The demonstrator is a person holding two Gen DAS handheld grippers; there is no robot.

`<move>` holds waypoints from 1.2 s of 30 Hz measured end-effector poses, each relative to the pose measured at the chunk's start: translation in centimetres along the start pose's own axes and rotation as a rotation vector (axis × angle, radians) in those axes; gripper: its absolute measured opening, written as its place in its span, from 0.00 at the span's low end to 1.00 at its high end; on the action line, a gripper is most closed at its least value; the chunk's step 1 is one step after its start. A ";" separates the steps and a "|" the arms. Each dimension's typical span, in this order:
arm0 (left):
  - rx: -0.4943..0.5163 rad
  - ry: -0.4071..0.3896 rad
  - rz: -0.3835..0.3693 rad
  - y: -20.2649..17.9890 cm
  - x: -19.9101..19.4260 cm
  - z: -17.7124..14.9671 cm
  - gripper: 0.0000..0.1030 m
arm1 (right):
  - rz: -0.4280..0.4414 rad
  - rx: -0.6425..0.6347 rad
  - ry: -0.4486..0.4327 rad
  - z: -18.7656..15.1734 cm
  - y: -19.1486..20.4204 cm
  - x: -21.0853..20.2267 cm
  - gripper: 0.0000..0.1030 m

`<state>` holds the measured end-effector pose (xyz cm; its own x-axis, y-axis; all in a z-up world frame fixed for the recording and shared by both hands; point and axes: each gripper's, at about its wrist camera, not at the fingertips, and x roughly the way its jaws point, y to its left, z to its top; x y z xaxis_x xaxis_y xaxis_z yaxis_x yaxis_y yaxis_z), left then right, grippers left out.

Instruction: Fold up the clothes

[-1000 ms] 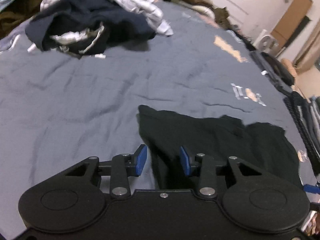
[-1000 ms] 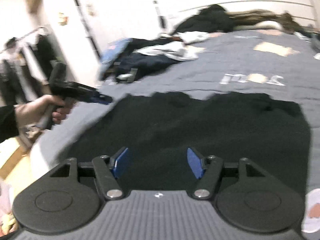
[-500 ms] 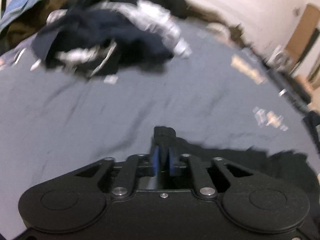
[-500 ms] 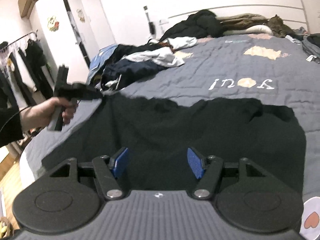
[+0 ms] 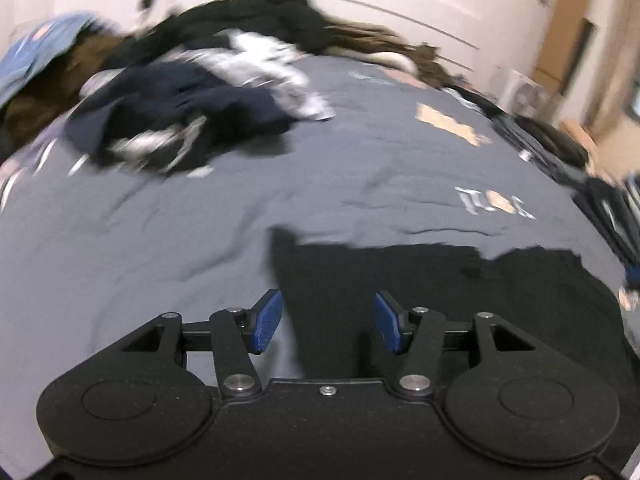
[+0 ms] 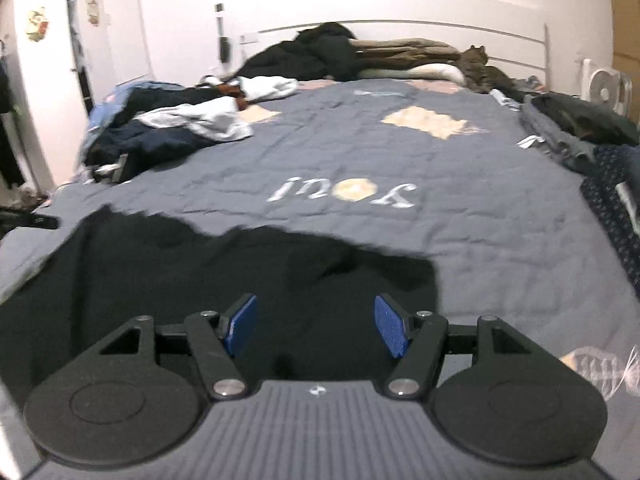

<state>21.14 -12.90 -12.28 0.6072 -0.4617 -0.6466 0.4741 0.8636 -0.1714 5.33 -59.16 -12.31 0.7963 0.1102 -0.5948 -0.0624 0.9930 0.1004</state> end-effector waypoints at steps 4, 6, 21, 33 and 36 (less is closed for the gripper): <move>0.121 0.019 0.013 -3.6 3.0 1.3 0.50 | -0.070 0.005 -0.002 1.2 -2.5 3.4 0.62; 0.172 0.031 0.026 -5.0 4.8 1.7 0.52 | -0.090 0.006 0.002 1.5 -3.4 4.7 0.62; 0.200 0.090 -0.066 -7.3 10.3 1.7 0.08 | -0.053 0.208 0.039 0.5 -5.4 8.8 0.01; 0.109 0.058 0.046 -7.6 11.3 1.6 0.46 | -0.066 0.308 -0.052 1.0 -7.4 8.6 0.01; 0.102 0.017 0.052 -7.4 9.4 1.5 0.54 | -0.040 0.244 0.023 1.1 -6.5 8.9 0.04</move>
<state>24.27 -23.95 -15.97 0.6221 -0.4128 -0.6653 0.5053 0.8607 -0.0615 13.47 -64.72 -17.36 0.7813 0.0750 -0.6196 0.1182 0.9570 0.2648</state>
